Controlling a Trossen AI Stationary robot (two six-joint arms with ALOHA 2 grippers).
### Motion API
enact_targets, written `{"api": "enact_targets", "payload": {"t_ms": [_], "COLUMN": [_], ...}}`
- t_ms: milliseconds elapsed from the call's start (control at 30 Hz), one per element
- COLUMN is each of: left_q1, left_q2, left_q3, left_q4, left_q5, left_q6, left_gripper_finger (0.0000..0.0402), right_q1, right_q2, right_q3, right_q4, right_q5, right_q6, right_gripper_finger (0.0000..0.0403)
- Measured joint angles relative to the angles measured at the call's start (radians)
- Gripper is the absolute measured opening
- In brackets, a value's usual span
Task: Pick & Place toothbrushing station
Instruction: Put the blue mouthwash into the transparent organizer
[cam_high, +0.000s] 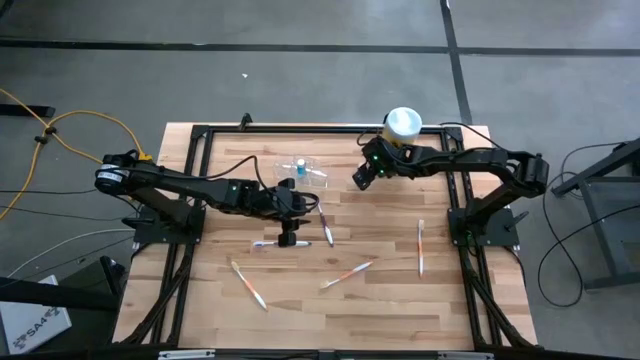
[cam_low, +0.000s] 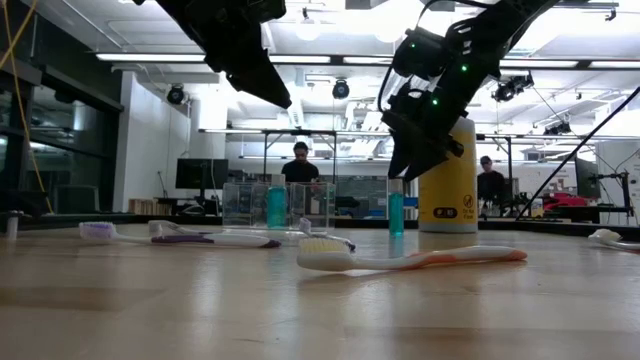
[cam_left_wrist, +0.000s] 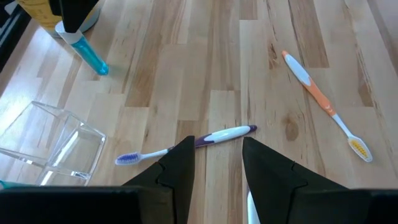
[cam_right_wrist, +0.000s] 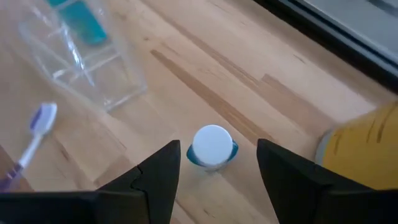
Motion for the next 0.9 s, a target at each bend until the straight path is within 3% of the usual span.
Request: {"api": "enact_targets", "payload": {"t_ms": [300, 600, 900], "left_q1": [0.0, 0.0, 0.0], "left_q2": [0.0, 0.0, 0.0], "left_q3": [0.0, 0.0, 0.0], "left_q4": [-0.034, -0.036, -0.036], "left_q5": [0.001, -0.001, -0.001], "left_q6": [-0.006, -0.008, -0.008], "left_gripper_finger": [0.0129, 0.0129, 0.0129], "right_q1": [0.0, 0.0, 0.0], "right_q2": [0.0, 0.0, 0.0], "right_q3": [0.0, 0.0, 0.0], "right_q4": [0.002, 0.001, 0.0], "right_q5": [-0.102, -0.024, -0.022], "right_q6": [-0.136, -0.16, -0.15], "right_gripper_finger": [0.0205, 0.0205, 0.0205]}}
